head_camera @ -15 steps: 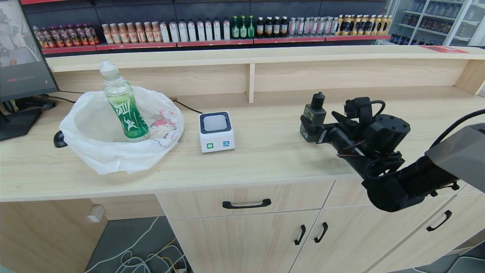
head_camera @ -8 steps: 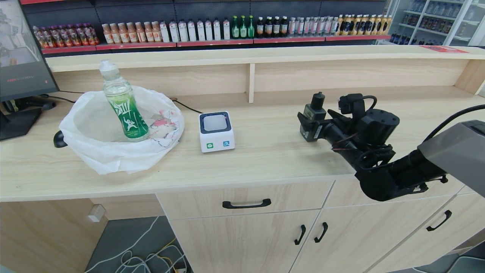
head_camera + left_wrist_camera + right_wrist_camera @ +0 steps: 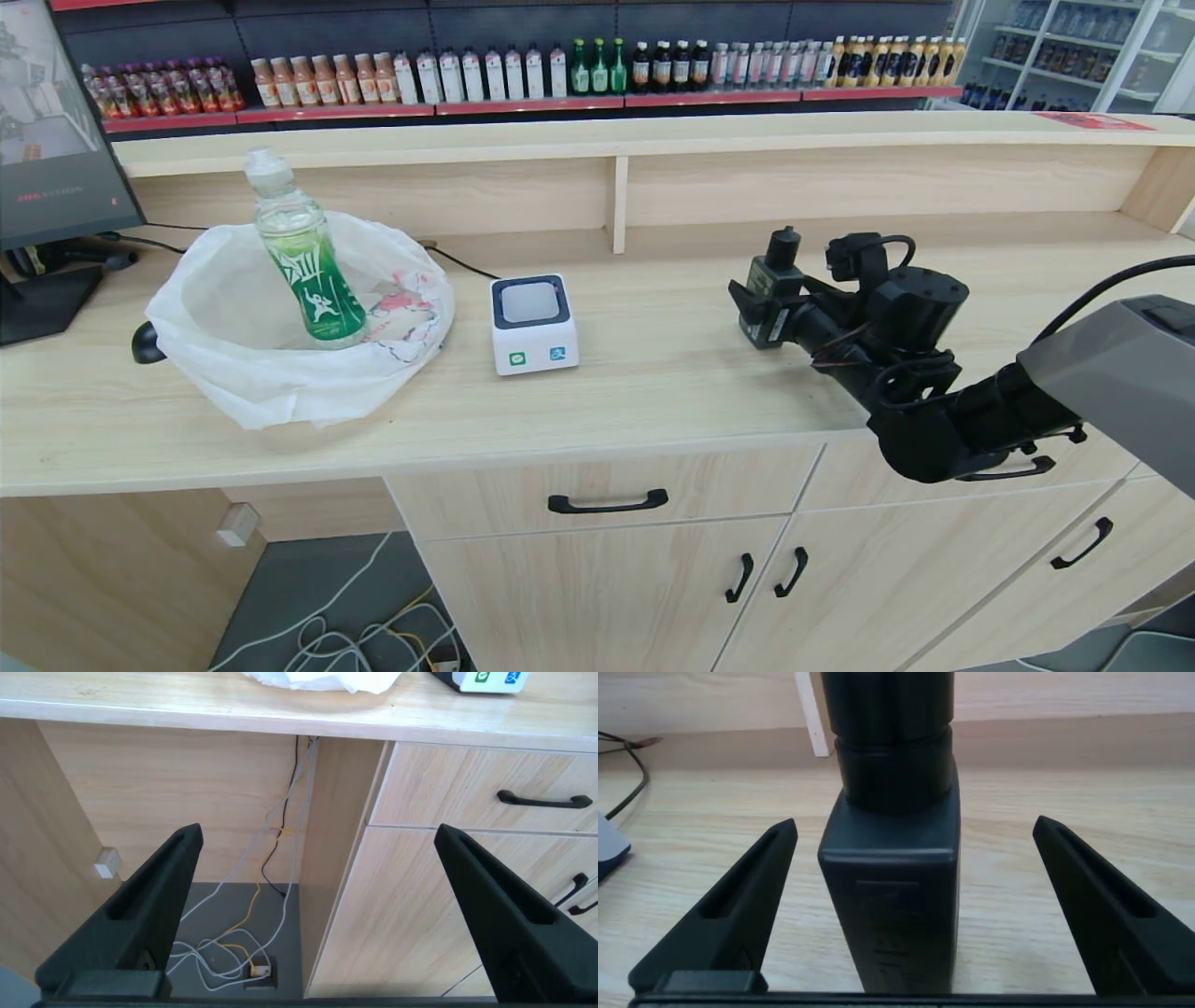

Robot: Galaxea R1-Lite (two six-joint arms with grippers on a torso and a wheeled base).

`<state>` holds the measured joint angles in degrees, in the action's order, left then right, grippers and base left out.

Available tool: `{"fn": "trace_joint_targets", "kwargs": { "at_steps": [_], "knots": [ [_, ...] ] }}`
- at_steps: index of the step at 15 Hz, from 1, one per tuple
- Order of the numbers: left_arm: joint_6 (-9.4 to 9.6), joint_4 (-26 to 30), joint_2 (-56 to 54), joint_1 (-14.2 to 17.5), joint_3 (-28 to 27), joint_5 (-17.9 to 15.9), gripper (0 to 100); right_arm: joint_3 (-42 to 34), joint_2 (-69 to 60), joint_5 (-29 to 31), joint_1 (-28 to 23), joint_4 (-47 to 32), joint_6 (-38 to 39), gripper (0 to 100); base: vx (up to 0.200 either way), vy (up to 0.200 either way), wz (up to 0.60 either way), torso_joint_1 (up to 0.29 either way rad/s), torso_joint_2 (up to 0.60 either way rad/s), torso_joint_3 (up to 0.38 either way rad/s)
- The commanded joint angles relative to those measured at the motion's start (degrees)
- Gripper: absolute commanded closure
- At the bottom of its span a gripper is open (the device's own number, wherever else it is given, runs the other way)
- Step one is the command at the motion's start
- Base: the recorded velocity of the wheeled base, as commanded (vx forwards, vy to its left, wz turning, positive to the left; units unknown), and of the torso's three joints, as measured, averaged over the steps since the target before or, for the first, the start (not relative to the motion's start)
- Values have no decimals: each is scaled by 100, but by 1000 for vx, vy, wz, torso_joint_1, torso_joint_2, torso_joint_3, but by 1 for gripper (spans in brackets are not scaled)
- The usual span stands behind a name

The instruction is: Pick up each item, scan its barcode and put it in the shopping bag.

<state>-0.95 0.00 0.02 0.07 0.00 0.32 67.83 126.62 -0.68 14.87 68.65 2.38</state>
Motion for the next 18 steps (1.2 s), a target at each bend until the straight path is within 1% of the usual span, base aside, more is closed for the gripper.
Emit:
{"fn": "trace_joint_targets", "kwargs": {
  "at_steps": [1,7,8,18],
  "knots": [
    [-2,0,-2,1,0,3,0,90,38,-2,-2,-44,0,0,0,0,0,0,0,0],
    [-2,0,-2,1,0,3,0,161,152,7,-2,-35,35,0,0,0,0,0,0,0],
    [-2,0,-2,1,0,3,0,161,161,7,7,-35,35,100,0,0,0,0,0,0],
    [-2,0,-2,1,0,3,0,117,-103,42,7,0,26,100,0,0,0,0,0,0]
  ]
}}
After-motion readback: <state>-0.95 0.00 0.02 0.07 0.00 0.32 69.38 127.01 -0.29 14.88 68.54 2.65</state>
